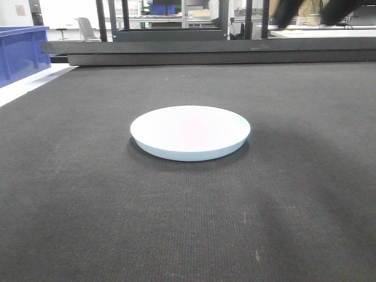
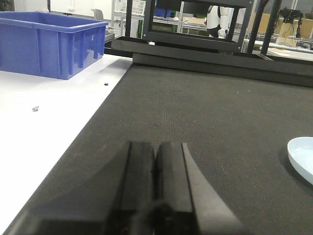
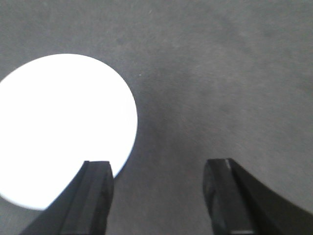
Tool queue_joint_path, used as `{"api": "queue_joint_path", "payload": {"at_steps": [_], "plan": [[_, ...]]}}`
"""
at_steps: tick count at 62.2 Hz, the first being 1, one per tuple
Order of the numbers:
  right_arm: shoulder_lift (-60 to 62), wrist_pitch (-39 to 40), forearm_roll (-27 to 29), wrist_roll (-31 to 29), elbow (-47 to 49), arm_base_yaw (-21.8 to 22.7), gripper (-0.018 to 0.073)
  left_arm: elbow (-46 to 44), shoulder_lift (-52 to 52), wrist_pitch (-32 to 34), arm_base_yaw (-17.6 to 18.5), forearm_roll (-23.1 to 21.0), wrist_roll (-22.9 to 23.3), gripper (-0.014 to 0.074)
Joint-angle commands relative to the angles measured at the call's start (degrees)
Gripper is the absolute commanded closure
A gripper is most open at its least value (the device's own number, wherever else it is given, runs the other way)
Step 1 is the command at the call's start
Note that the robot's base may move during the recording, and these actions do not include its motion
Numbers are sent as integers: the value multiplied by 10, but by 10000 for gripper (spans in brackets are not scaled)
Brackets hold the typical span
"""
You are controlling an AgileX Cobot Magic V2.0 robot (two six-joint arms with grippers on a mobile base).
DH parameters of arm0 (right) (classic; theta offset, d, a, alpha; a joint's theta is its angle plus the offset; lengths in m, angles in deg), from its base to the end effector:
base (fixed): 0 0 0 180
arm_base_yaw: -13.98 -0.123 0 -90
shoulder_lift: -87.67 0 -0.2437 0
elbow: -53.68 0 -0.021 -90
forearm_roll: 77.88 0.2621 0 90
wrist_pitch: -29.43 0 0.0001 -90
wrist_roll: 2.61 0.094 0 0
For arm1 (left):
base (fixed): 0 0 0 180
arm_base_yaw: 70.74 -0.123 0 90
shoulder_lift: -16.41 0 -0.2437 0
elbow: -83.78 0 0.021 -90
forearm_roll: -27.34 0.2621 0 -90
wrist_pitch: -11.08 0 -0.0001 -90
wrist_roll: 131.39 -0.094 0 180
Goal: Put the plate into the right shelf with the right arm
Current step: 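Lower the open right gripper onto the plate rim and close it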
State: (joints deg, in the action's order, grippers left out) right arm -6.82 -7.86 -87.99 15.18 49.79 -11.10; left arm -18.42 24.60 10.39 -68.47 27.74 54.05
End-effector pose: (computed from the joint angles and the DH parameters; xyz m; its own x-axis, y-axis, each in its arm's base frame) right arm 0.3187 0.1381 0.2821 -0.6936 -0.1393 -0.7068 -0.2400 0.9697 0.0444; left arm 0.1125 -0.0045 0.2023 0.0542 -0.0901 -0.9945 0.0445 0.9952 -0.0877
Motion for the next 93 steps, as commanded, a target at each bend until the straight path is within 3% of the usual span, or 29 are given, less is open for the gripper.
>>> {"api": "queue_joint_path", "payload": {"at_steps": [1,25,60,66,74,87,93], "plan": [[-42,14,-45,31,67,-19,111,3,-6,51,0,0,3,643],[-198,45,-57,34,114,-31,129,3,-6,51,0,0,3,643],[-247,115,-57,34,114,-18,132,3,-6,51,0,0,3,643],[-247,119,-57,34,114,-18,199,3,-6,51,0,0,3,643],[-249,112,-57,34,114,-16,356,3,-6,51,0,0,3,643],[-259,78,-59,34,114,-12,397,3,-6,51,0,0,3,643],[-256,77,-59,34,114,-12,522,3,-6,51,0,0,3,643]]}}
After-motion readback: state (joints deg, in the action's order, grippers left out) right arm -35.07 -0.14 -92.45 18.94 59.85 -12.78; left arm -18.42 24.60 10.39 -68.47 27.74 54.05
